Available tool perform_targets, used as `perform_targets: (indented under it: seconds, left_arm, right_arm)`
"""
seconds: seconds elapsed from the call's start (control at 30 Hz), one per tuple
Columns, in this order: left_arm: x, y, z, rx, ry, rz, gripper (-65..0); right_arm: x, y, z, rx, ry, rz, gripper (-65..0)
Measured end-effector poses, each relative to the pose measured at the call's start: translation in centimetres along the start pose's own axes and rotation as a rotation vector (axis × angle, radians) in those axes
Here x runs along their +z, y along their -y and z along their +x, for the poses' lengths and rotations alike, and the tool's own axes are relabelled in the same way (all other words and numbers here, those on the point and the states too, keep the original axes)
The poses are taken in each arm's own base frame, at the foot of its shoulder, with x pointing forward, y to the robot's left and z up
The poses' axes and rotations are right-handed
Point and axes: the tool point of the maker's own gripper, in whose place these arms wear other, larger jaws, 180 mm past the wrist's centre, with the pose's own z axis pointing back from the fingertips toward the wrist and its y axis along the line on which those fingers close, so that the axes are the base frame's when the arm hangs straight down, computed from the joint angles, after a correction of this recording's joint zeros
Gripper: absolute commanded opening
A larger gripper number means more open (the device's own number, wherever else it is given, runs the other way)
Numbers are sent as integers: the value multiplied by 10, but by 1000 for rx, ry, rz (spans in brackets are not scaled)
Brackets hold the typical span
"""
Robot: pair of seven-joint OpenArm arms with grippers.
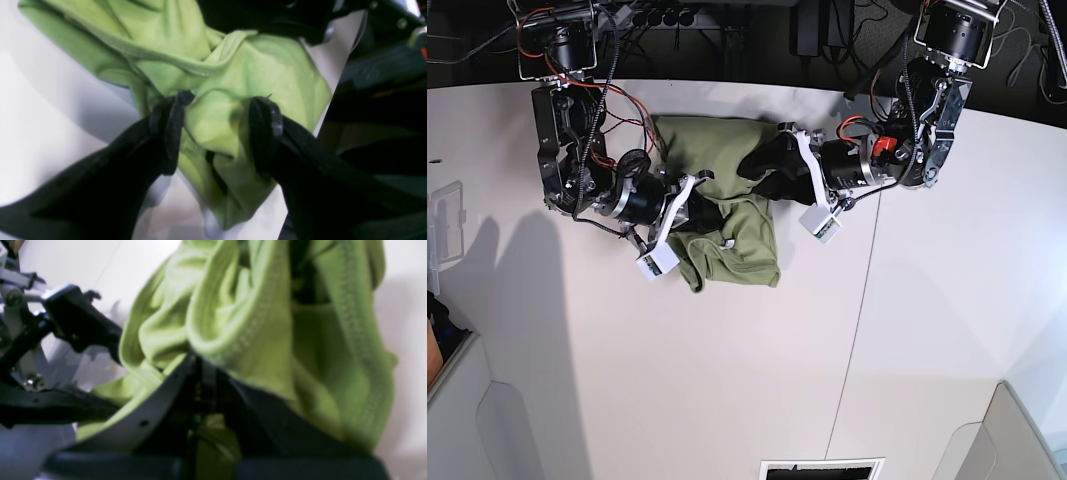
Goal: Layout the t-shirt on the table in an organized manner, then fold the t-shirt properly
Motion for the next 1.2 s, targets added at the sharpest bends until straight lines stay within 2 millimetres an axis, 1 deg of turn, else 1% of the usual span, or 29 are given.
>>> perform_targets:
  seconds: [0.07, 0.13, 0.2, 0.3, 0.37, 0.4, 0.47, 0.57, 0.63, 0.7, 0.83, 0.93, 0.97, 1.0, 1.07, 1.13, 1.2]
  left_arm:
    - [5, -1, 7, -4, -19, 6, -324]
    - [15, 6, 23, -19, 6, -8, -324]
    - [27, 15, 41, -52, 34, -23, -324]
    - [45, 22, 63, -97, 81, -14, -324]
    - [59, 24, 68, -112, 98, 0, -324]
    - [66, 24, 66, -114, 100, 8, -324]
    - [81, 21, 51, -104, 83, 40, -324]
    - [104, 20, 24, -77, 43, 91, -324]
    - [120, 24, 15, -68, 45, 118, -324]
    - [137, 28, 6, -55, 53, 146, -324]
    - [165, 31, -35, 20, -21, 216, -324]
    - [177, 36, -63, 81, -73, 240, -324]
    - [179, 37, -75, 96, -103, 251, -324]
    - [181, 37, -91, 116, -148, 263, -324]
    - [186, 42, -129, 175, -250, 274, -324]
    - [192, 51, -164, 244, -339, 270, -324]
    - [197, 60, -187, 291, -393, 265, -324]
  right_arm:
    - [5, -5, 3, 25, -10, -5, -650]
    - [13, -13, 11, 71, -9, -9, -650]
    - [22, -21, 26, 120, 18, -9, -650]
    - [37, -36, 52, 203, 72, -14, -650]
    - [48, -40, 60, 237, 85, -29, -650]
    - [54, -39, 61, 240, 94, -44, -650]
    - [68, -35, 51, 222, 99, -70, -650]
    - [94, -21, 22, 145, 87, -114, -650]
    - [114, -16, 10, 107, 95, -144, -650]
    - [133, -14, 0, 82, 109, -171, -650]
    - [166, -15, -41, -2, 64, -236, -650]
    - [185, -12, -70, -60, 21, -286, -650]
    - [190, -11, -80, -81, 5, -301, -650]
    - [194, -12, -91, -102, -15, -310, -650]
    - [199, -18, -111, -137, -62, -309, -650]
    - [203, -26, -132, -169, -114, -304, -650]
    - [207, -33, -150, -196, -162, -303, -650]
